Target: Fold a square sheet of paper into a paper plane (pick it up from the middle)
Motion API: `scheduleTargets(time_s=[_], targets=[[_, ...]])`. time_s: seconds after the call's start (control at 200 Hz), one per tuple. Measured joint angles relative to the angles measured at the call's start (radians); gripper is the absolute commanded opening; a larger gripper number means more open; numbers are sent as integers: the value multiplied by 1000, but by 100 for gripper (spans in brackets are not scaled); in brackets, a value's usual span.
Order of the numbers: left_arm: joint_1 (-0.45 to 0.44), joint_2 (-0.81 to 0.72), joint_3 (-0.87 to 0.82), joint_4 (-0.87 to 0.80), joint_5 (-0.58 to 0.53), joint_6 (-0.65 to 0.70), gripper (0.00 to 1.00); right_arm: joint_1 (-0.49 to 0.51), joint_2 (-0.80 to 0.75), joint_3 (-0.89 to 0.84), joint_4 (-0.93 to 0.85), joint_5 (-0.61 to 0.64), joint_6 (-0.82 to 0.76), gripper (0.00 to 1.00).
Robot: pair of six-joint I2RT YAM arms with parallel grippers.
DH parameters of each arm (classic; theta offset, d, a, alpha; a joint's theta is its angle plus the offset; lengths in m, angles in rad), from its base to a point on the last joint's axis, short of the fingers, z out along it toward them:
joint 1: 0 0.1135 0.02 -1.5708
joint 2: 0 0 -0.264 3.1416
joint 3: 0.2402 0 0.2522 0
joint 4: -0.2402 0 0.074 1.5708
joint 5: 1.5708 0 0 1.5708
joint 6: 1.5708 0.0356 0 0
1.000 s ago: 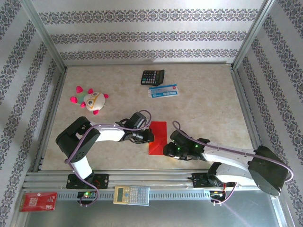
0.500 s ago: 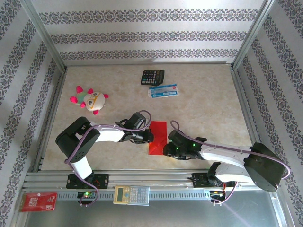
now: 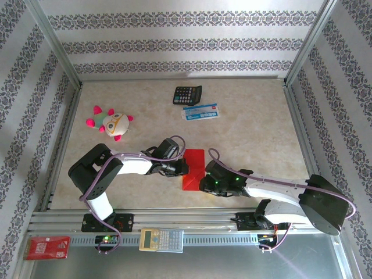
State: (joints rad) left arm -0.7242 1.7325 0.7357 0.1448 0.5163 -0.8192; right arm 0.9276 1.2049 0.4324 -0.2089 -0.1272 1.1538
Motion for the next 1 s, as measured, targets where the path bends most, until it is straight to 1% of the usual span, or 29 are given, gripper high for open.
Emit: scheduleTargets(time_s=[0.285, 0.684, 0.779, 0.999], targets=[[0, 0, -1, 2, 1, 0, 0, 0, 5, 4, 32, 0, 0, 33], [0, 0, -1, 2, 3, 0, 0, 0, 68, 26, 63, -1, 0, 33], [0, 0, -1, 2, 3, 0, 0, 0, 79, 27, 91, -1, 0, 34], [0, 0, -1, 2, 3, 0, 0, -14, 87, 27, 179, -8, -12, 41]])
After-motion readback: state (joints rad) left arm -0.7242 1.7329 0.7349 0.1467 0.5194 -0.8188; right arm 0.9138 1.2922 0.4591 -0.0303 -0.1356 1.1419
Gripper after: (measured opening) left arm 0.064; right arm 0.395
